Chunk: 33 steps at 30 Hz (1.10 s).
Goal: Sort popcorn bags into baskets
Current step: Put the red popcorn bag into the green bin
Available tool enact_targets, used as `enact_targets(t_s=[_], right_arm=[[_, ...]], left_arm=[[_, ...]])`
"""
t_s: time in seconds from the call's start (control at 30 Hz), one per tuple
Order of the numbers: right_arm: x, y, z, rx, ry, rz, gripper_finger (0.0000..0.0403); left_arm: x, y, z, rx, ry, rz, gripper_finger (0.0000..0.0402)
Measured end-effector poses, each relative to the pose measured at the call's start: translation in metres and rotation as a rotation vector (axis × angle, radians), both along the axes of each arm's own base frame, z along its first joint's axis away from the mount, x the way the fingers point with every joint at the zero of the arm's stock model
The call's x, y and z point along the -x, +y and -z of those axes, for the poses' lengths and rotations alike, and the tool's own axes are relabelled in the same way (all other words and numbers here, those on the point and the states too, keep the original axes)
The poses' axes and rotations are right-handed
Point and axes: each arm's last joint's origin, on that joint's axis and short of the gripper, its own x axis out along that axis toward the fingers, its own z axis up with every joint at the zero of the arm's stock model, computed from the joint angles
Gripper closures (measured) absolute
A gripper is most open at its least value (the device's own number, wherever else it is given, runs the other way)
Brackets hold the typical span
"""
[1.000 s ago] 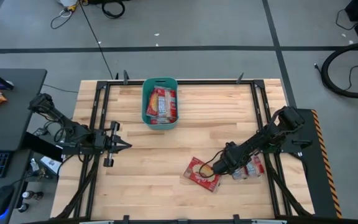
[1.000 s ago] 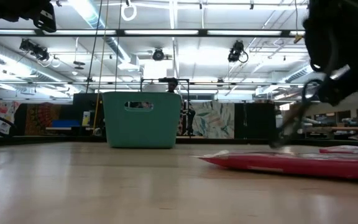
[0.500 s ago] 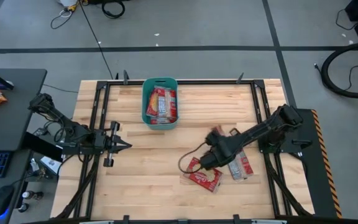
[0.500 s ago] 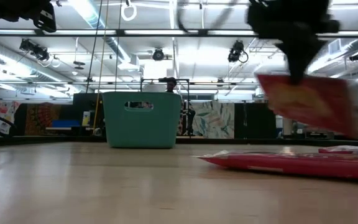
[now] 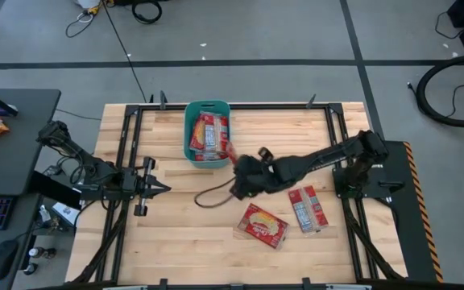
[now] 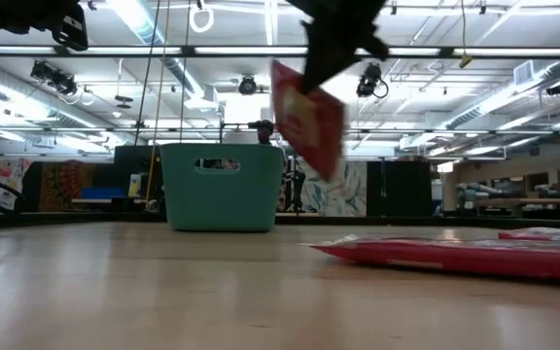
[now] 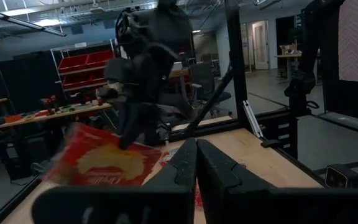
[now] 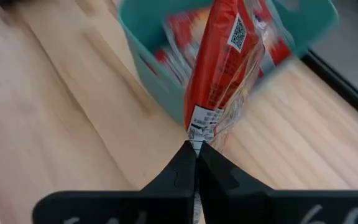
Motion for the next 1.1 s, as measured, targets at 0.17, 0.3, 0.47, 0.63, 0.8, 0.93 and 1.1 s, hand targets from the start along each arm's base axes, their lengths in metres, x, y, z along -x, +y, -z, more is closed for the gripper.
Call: enact_targets(t_s=[0.17, 0.3, 0.47, 0.63, 0.8, 0.93, 1.1], right_arm=[[-0.021, -0.025, -0.01, -0.028, -0.117, -0.095, 0.0391], [-0.035, -0.043, -0.02, -0.089, -0.252, -0.167, 0.0391], [-0.046, -0.065, -0.035, -0.118, -0.425, -0.232, 0.0391], [-0.053, -0.089, -0.044, -0.055, -0.522, -0.255, 0.0391], [-0.065, -0.122, -0.023, -0.042, -0.514, -0.222, 0.0391], [-0.075, -0.144, -0.008, -0.056, -0.547, -0.223, 0.0391], [-0.083, -0.175, 0.017, -0.073, -0.549, -0.206, 0.0391]], left_arm=[[0.0, 0.0, 0.0, 0.0, 0.0, 0.0, 0.0388], [0.0, 0.0, 0.0, -0.001, 0.0, 0.0, 0.0388], [0.0, 0.0, 0.0, -0.001, 0.0, 0.0, 0.0388], [0.0, 0.0, 0.0, -0.001, 0.0, 0.0, 0.0388], [0.0, 0.0, 0.0, -0.002, 0.0, 0.0, 0.0388], [0.0, 0.0, 0.0, -0.001, 0.0, 0.0, 0.0388], [0.0, 0.0, 0.0, -0.003, 0.001, 0.0, 0.0388]])
